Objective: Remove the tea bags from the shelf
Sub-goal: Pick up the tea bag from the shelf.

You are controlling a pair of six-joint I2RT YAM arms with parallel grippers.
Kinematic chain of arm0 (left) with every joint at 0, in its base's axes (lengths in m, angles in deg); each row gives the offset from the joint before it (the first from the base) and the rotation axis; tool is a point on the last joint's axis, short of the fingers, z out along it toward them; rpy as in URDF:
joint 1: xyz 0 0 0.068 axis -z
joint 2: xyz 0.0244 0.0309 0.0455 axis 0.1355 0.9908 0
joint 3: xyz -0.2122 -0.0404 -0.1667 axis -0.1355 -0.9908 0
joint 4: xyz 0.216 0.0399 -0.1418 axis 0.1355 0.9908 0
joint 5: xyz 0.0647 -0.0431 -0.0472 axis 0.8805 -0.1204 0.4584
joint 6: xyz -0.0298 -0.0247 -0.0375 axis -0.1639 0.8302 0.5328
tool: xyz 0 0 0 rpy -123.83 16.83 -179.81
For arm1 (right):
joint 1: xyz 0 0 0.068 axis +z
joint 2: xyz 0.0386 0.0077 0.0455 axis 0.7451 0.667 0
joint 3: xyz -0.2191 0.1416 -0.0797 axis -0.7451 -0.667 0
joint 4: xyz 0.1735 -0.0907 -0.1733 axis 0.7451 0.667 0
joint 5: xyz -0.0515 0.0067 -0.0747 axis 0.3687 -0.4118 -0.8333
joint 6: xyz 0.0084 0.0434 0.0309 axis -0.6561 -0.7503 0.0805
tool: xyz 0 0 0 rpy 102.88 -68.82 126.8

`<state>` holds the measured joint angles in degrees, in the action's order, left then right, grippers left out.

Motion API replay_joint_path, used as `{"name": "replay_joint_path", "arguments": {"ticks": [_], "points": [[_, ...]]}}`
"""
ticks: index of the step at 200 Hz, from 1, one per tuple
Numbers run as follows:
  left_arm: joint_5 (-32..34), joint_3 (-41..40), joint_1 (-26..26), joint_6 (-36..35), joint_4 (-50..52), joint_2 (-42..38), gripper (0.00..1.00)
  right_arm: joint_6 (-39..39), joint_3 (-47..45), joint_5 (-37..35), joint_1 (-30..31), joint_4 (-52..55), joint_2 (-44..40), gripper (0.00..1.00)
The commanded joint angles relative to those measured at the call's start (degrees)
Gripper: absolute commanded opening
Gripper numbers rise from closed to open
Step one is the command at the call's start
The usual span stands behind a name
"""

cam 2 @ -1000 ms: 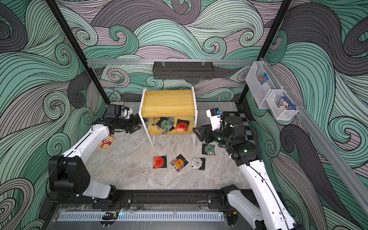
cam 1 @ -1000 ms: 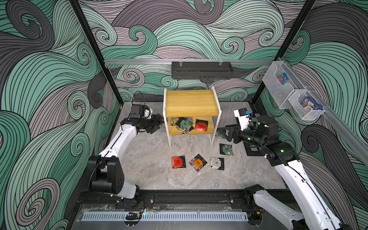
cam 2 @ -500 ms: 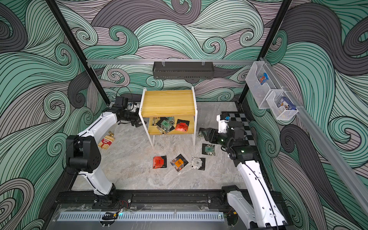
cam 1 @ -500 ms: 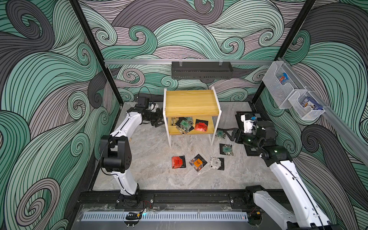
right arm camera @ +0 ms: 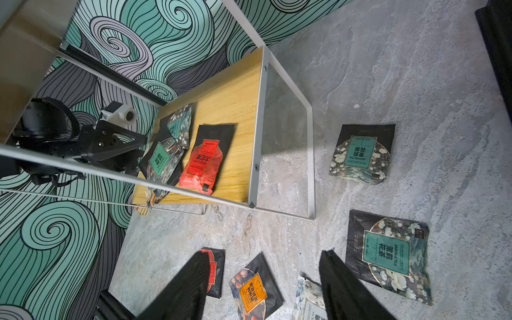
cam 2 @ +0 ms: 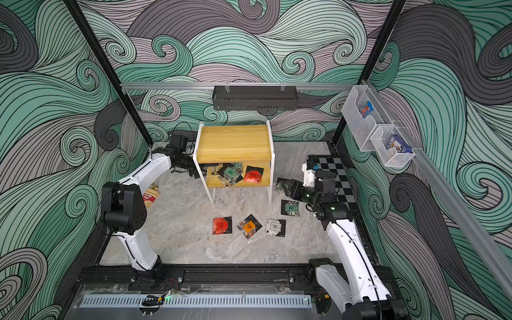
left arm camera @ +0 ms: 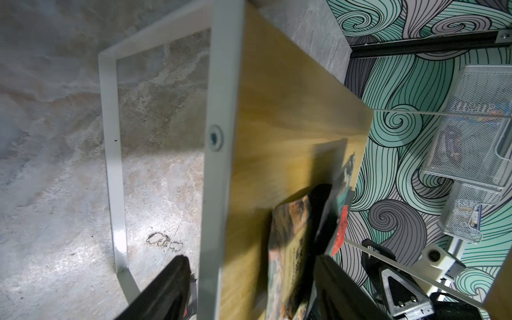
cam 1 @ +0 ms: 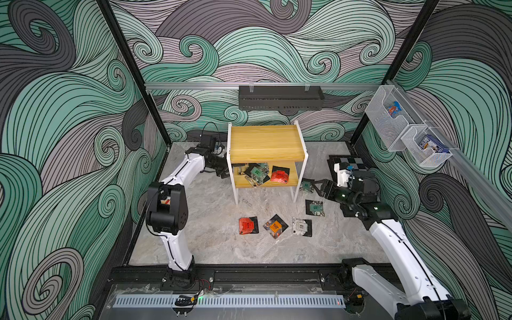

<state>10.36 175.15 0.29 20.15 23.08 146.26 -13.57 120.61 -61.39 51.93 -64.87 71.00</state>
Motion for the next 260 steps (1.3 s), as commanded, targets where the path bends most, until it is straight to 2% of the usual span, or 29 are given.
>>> {"name": "replay_joint_path", "arguments": {"ticks": [1,65,142,188,246,260], "points": [[1.2,1.8,0.5,-1.7,2.2,1.2,0.72,-0.3,-0.9,0.3,-0.5,-1.6,-0.6,0.67],[4.7,1.4,0.4,-4.0,4.1,1.2,0.65,-0.2,-1.2,0.3,-0.7,-2.3,-0.4,0.67],[8.2,-2.0,-3.1,-5.8,5.1,-2.3,0.56,-1.0,-1.8,0.3,-0.7,-3.3,-0.2,0.67],[6.9,-2.4,-3.3,-5.8,4.6,-3.9,0.37,-1.6,-2.5,0.4,-0.8,-3.8,-0.1,0.67],[4.3,-2.1,-3.3,-5.0,3.7,-6.7,0.21,-1.9,-2.7,0.2,-0.8,-4.0,-0.2,0.68],[4.3,-2.0,-3.4,-5.1,3.7,-7.4,0.13,-2.0,-2.8,0.2,-0.8,-4.1,-0.2,0.69]]}}
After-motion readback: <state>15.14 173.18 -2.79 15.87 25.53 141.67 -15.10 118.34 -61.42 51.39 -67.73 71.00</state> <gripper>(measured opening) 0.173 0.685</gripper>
